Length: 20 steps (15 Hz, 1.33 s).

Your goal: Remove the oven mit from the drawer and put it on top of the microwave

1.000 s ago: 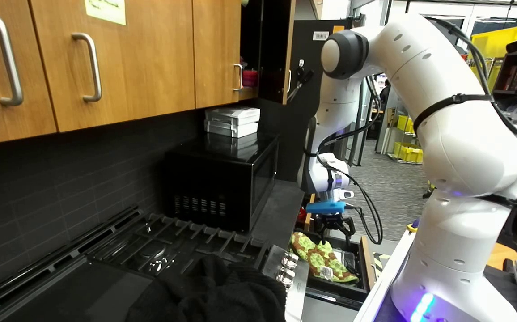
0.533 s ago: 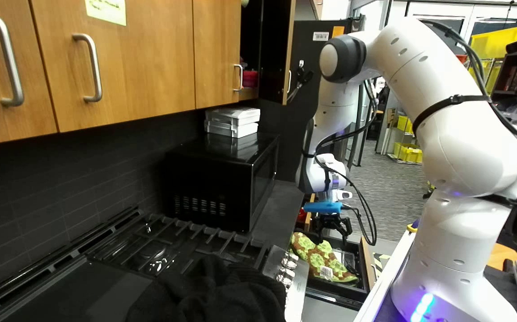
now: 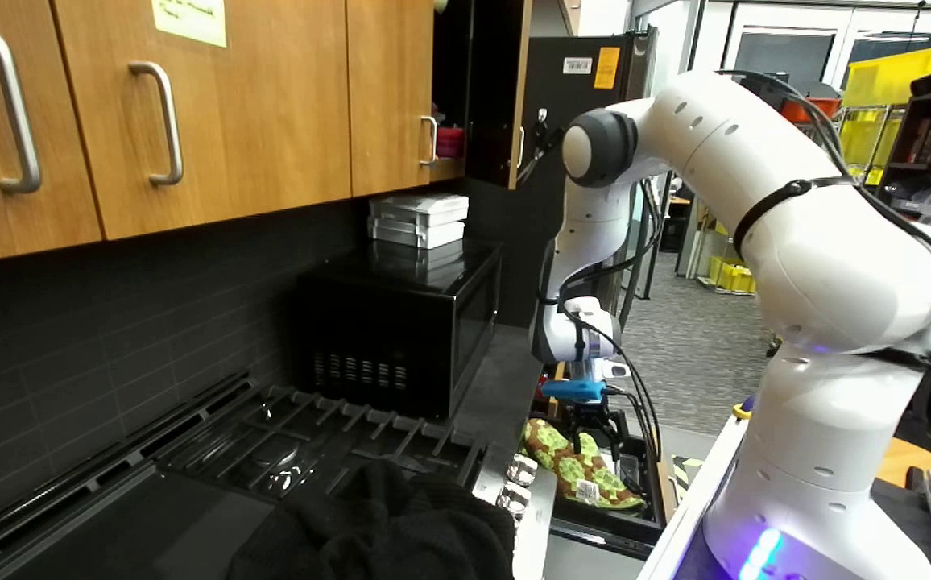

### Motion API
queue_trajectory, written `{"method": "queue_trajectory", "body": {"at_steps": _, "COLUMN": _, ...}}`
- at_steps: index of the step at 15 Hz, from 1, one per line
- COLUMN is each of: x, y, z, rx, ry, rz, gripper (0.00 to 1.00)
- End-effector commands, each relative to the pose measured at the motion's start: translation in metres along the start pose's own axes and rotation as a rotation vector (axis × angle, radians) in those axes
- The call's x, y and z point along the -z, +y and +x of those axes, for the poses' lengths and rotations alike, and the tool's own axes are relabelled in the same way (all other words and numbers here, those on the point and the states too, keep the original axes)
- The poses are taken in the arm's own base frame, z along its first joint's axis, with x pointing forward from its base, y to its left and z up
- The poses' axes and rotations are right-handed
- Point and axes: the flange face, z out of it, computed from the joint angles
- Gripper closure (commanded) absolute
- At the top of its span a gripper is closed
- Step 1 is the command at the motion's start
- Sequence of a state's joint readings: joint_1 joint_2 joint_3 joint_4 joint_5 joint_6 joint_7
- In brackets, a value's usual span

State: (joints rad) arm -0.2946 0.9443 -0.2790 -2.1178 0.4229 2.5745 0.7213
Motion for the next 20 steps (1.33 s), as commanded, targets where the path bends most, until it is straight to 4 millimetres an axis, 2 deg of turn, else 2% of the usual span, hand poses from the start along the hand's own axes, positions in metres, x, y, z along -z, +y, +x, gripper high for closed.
{"method": "queue_trajectory", "body": {"at_steps": 1, "x": -0.021, "y": -0.004, "z": 0.008, "rx": -0.017, "ry": -0.016, "rz": 0.0, "gripper": 0.0}}
{"method": "queue_trajectory", "body": {"at_steps": 7, "x": -0.05, "y": -0.003, "z": 0.014, "rx": -0.035, "ry": -0.05, "rz": 0.003, "gripper": 0.0}}
{"method": "queue_trajectory", "body": {"at_steps": 11, "x": -0.077, "y": -0.003, "z": 0.009, "rx": 0.008, "ry": -0.065, "rz": -0.017, "gripper": 0.0}}
{"method": "queue_trajectory", "body": {"at_steps": 12, "x": -0.078, "y": -0.004, "z": 0.009, "rx": 0.022, "ry": -0.079, "rz": -0.011, "gripper": 0.25}}
{"method": "queue_trajectory", "body": {"at_steps": 14, "x": -0.077, "y": -0.002, "z": 0.01, "rx": 0.042, "ry": -0.078, "rz": -0.001, "gripper": 0.29}}
{"method": "queue_trajectory", "body": {"at_steps": 17, "x": -0.076, "y": 0.001, "z": 0.017, "rx": 0.061, "ry": -0.076, "rz": 0.012, "gripper": 0.47}}
{"method": "queue_trajectory", "body": {"at_steps": 19, "x": -0.077, "y": 0.002, "z": 0.019, "rx": 0.07, "ry": -0.081, "rz": 0.022, "gripper": 0.63}}
{"method": "queue_trajectory", "body": {"at_steps": 20, "x": -0.078, "y": 0.003, "z": 0.02, "rx": 0.073, "ry": -0.08, "rz": 0.022, "gripper": 0.23}}
